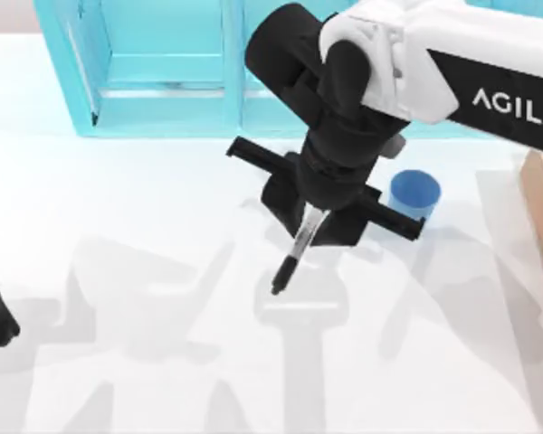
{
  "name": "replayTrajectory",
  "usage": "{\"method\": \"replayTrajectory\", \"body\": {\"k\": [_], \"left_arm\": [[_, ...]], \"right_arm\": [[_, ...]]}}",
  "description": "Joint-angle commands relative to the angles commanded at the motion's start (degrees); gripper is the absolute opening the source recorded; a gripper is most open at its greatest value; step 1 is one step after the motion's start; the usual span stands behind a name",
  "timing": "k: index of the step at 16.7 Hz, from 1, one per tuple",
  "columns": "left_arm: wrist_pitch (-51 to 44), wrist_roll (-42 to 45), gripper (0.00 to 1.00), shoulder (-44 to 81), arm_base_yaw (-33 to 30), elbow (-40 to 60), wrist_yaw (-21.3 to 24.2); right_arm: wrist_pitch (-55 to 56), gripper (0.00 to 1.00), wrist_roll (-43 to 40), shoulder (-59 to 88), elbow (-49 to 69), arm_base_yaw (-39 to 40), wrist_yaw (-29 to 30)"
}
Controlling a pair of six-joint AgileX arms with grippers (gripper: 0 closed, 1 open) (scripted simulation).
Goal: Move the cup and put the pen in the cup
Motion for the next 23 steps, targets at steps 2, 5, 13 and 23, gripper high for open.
{"method": "replayTrajectory", "body": {"k": [2, 5, 13, 23], "left_arm": [[0.0, 0.0, 1.0, 0.0, 0.0, 0.0, 0.0], [0.0, 0.0, 1.0, 0.0, 0.0, 0.0, 0.0], [0.0, 0.0, 1.0, 0.0, 0.0, 0.0, 0.0], [0.0, 0.0, 1.0, 0.0, 0.0, 0.0, 0.0]], "right_arm": [[0.14, 0.0, -0.03, 0.2, 0.2, -0.28, -0.08], [1.88, 0.0, -1.35, 0.02, -0.95, -0.04, 1.36], [32.59, 0.0, -19.65, -2.94, -17.61, 2.52, 21.88], [89.54, 0.0, -52.45, -11.34, -46.7, 6.08, 53.78]]}}
